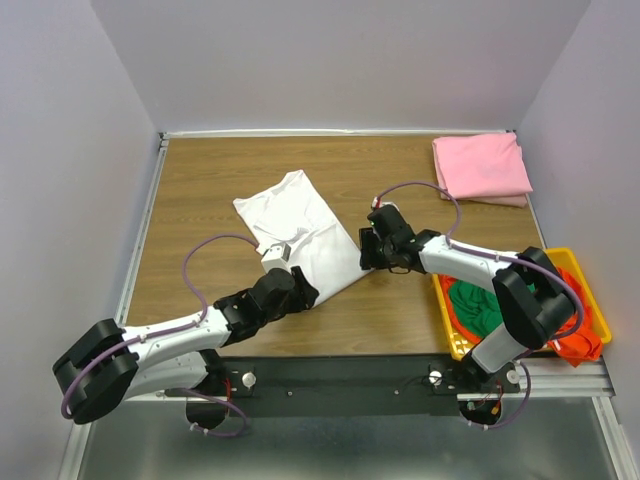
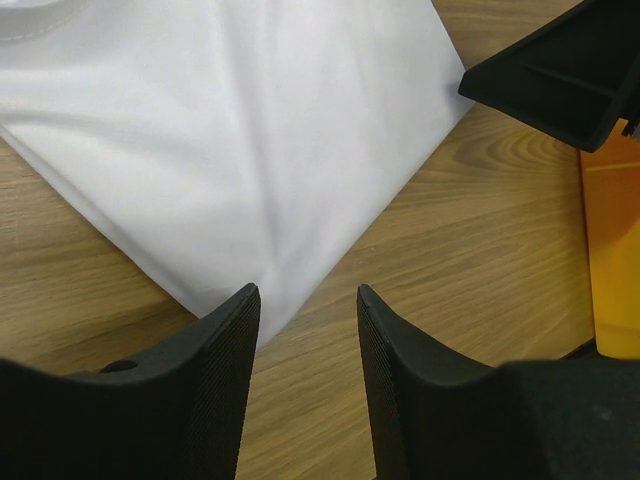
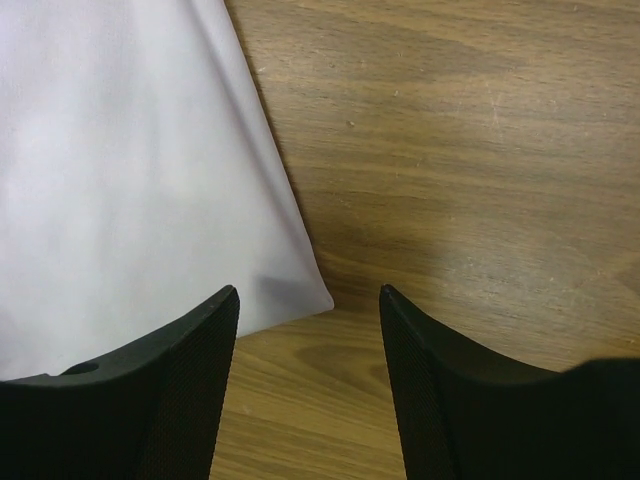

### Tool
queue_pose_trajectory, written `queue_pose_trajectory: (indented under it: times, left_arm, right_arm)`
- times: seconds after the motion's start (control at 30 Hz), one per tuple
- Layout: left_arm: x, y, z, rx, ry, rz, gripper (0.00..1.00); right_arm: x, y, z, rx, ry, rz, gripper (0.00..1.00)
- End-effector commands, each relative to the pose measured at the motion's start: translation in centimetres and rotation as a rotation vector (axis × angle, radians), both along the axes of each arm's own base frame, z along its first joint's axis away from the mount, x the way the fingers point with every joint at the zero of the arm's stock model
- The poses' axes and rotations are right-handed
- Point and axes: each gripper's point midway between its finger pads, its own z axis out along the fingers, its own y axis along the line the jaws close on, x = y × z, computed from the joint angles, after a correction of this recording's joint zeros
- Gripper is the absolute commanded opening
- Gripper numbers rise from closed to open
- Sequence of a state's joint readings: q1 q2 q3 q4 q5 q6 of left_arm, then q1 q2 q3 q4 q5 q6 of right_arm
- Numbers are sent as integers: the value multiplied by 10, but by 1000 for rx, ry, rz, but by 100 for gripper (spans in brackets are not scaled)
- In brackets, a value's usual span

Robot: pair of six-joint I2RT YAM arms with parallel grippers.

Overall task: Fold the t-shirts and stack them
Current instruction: Fold the tshirt

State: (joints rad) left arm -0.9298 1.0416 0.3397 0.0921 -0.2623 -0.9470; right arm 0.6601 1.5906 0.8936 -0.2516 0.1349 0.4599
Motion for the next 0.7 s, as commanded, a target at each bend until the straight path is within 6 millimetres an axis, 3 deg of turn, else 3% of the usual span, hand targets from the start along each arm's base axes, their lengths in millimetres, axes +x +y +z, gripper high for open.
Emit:
queue_pose_trajectory:
  times: [0.0, 0.37, 0.47, 0.67]
  left_arm:
    - [-2, 7, -8, 34, 8, 5, 52]
    - [-4, 14, -10, 50, 14, 19, 52]
    - [-6, 16, -12, 57, 19, 19, 52]
    - [-8, 21, -18, 80, 34, 25, 51]
  right_arm:
    - [-5, 8, -9, 37, 21, 22, 64]
    - [-16, 9, -31, 45, 75, 38, 56]
    - [-18, 10, -36, 42, 88, 41, 49]
    - [-22, 4, -37, 39, 88, 24, 12]
